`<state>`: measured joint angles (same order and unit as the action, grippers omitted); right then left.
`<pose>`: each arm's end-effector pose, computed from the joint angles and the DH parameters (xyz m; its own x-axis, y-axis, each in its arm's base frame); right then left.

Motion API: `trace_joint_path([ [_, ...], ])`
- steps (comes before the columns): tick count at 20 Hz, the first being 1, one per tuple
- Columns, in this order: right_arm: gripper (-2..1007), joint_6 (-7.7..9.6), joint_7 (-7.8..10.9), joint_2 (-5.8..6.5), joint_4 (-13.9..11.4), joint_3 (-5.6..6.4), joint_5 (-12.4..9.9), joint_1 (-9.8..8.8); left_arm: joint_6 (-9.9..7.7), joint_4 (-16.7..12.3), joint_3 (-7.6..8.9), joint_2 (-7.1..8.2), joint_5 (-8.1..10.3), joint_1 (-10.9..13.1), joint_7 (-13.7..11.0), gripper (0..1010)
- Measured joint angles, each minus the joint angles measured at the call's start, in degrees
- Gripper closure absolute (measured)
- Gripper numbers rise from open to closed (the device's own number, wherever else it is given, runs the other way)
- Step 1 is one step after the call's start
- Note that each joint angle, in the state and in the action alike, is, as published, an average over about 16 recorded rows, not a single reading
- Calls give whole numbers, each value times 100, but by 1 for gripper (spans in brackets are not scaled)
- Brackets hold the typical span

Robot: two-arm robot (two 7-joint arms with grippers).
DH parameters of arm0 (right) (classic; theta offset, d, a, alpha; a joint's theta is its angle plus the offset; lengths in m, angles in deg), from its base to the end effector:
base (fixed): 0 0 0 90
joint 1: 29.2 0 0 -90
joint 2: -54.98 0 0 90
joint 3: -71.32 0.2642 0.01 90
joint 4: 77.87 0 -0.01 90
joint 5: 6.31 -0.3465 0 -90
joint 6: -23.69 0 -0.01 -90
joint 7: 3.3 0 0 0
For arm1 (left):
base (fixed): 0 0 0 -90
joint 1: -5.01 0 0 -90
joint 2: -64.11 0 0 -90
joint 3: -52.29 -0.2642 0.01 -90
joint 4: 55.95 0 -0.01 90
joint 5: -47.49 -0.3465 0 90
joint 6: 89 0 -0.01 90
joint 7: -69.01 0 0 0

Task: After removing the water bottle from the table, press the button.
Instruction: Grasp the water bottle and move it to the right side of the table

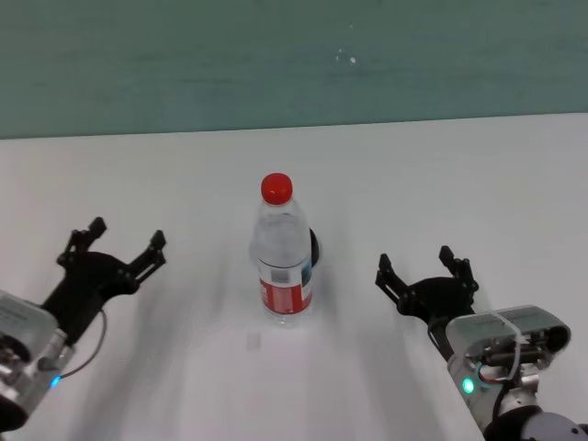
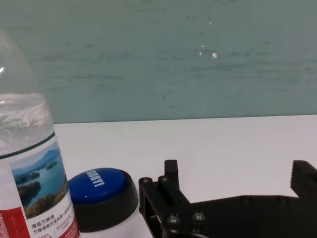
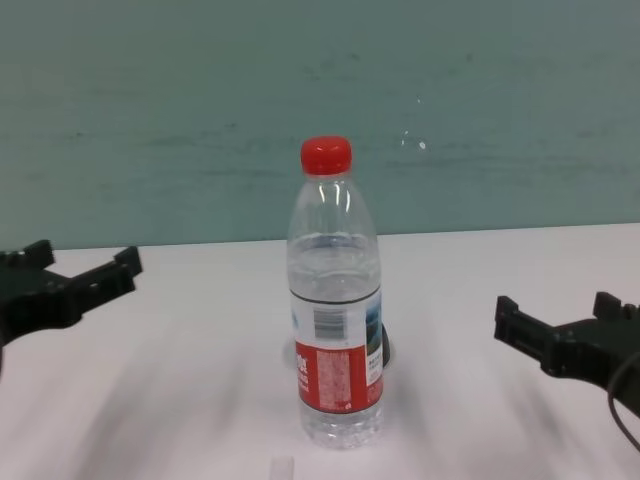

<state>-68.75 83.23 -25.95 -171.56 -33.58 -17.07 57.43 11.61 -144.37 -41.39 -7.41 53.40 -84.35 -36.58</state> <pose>0.3380 0.0534 -0.2829 0.2028 -0.9779 -0.0507 0.9792 0.2028 0.0058 0.3621 0.0673 -0.2791 0.3267 0.9138 0.2414 -0.9348 0.3501 -0.0601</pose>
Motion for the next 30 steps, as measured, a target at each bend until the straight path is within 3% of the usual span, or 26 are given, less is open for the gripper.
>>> trace_joint_path([
  [13,2,0,0,0,0,0,0,0,75,408,-208,-80,48,-291,-94,7],
  [30,2,0,0,0,0,0,0,0,12,451,-282,-123,-29,-287,32,7],
])
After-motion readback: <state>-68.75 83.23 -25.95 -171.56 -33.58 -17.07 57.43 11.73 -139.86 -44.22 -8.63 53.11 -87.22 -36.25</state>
